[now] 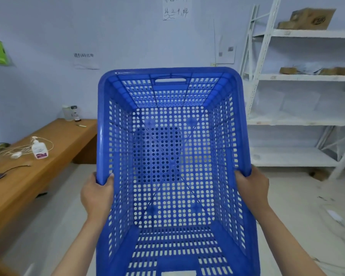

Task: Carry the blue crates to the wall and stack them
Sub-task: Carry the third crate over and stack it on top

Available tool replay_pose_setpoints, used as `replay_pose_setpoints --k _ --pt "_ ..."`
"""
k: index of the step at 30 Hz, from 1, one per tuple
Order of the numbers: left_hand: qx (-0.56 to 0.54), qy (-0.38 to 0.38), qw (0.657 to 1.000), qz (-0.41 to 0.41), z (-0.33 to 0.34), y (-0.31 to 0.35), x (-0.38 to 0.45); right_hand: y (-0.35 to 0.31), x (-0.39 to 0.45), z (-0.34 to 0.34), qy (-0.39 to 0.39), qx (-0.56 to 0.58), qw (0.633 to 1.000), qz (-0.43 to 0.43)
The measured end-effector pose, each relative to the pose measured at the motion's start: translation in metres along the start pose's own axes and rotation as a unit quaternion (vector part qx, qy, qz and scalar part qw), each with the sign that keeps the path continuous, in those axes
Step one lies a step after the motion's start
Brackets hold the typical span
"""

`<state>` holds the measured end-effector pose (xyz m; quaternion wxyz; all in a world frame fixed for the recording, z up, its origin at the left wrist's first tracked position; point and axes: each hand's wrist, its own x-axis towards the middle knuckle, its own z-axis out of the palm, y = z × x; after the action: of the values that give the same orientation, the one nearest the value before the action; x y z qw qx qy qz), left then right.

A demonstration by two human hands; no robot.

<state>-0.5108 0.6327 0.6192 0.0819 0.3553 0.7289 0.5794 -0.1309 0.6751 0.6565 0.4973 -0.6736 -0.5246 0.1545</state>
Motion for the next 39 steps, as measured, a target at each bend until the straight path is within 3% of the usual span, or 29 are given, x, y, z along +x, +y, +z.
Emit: replay_pose_setpoints --k 11,22,29,34,39 --pt "0.007 0.001 1.000 0.017 0.180 0.046 0.135 0.006 0.215 0.106 0.016 -0.016 1.000 -0.008" --pt "0.057 0.061 0.997 0.004 0.370 0.048 0.255 0.044 0.446 0.253 -0.044 0.003 0.999 -0.022" --pt "0.076 0.103 0.991 -0.034 0.451 0.023 0.341 0.036 0.556 0.368 -0.125 0.018 0.992 -0.029" --pt "0.082 0.119 0.986 -0.084 0.526 -0.032 0.432 0.019 0.635 0.477 -0.163 0.004 0.984 -0.065" --pt "0.090 0.121 0.967 -0.207 0.601 -0.082 0.508 -0.014 0.722 0.602 -0.213 -0.080 0.963 -0.143"
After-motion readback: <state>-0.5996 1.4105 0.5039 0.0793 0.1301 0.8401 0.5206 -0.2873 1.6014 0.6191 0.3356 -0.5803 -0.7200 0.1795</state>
